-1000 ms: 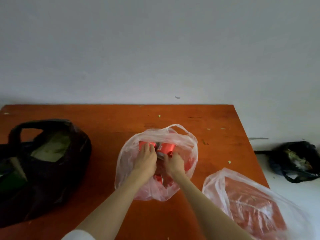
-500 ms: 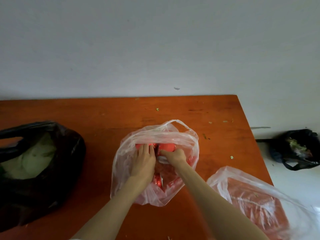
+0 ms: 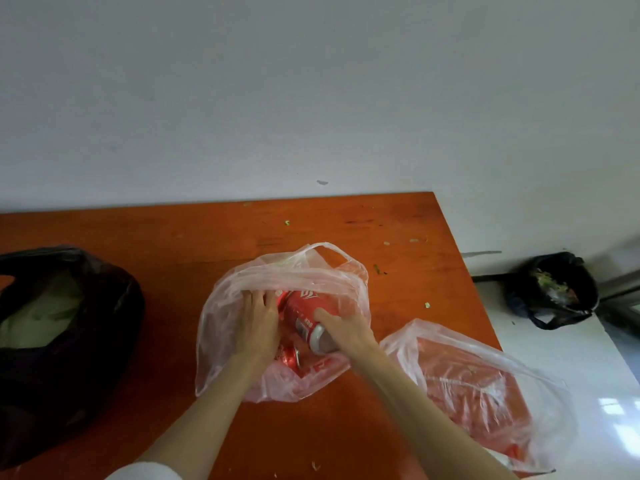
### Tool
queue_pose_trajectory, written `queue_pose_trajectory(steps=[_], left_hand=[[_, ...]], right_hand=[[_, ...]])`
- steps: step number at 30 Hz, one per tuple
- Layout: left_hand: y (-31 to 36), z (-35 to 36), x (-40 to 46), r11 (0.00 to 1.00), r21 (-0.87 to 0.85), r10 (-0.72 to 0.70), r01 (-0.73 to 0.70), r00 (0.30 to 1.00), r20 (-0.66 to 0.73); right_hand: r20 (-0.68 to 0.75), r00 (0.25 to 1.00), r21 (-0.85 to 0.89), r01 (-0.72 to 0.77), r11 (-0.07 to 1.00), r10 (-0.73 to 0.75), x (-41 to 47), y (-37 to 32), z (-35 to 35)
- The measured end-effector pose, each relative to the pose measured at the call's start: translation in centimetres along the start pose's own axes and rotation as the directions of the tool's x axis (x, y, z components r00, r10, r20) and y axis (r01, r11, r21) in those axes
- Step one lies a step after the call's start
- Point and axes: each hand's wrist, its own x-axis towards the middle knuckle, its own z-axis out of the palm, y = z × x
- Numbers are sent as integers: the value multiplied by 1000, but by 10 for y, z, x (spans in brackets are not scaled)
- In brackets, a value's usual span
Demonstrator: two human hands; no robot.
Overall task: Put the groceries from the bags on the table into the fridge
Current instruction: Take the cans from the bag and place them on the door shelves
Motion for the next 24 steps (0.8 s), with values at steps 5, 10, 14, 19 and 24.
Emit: queue_pose_trajectory(steps=[5,10,14,19,24], left_hand=[[1,15,-5,996,-66,-58,58,998,3],[3,16,2,993,-44,-106,110,991,79],[5,17,5,988,80,-140,132,984,108],[6,15,6,989,91,-124,115,987,103],[5,7,-3,999,-29,-30,31,998,52]], right_hand=[[-95,995,-14,6,1000,-7,-7,-22,-22],[-150,989,16,7,1000,-5,4,-32,-28],[-149,989,20,-15,1000,18,9,-27,-26],[-126,990,116,-52,992,67,6,-20,-25],[-96,993,190,-48,981,67,-1,-17,-34]])
